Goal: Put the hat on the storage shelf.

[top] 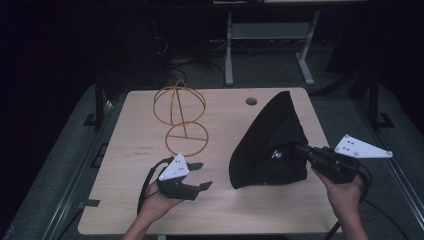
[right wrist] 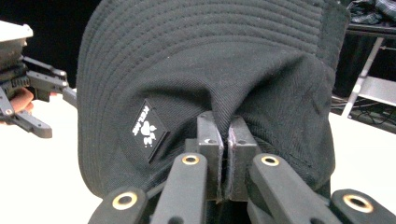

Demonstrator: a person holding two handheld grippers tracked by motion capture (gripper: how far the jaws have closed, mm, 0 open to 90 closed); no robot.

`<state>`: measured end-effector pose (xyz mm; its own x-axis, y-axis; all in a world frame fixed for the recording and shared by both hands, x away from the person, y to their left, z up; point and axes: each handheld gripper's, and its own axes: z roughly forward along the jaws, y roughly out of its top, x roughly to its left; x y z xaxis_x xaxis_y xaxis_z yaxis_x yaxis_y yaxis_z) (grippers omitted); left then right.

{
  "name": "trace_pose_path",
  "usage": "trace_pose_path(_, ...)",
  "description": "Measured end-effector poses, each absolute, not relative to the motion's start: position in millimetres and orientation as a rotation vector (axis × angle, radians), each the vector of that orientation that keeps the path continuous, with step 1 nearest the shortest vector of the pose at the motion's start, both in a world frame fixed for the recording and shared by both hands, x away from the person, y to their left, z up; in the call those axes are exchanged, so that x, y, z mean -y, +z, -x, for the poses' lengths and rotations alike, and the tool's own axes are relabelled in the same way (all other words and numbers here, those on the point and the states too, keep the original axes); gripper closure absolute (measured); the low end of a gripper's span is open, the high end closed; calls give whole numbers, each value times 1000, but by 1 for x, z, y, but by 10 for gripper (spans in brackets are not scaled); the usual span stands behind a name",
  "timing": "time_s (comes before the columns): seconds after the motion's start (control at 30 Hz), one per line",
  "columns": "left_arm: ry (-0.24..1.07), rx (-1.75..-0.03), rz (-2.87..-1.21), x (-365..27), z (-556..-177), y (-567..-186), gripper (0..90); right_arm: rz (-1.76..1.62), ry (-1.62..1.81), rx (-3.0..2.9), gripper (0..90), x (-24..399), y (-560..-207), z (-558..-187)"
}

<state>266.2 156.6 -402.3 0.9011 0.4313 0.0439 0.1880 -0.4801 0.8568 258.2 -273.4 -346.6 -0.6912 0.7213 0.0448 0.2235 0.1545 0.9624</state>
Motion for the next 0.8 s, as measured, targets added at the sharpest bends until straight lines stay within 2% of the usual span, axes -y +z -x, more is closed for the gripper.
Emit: trace_pose_path(0.8, 314, -458, -2104, -160, -265, -424, 326, -864, 1554, -1992, 865, 270, -292, -278)
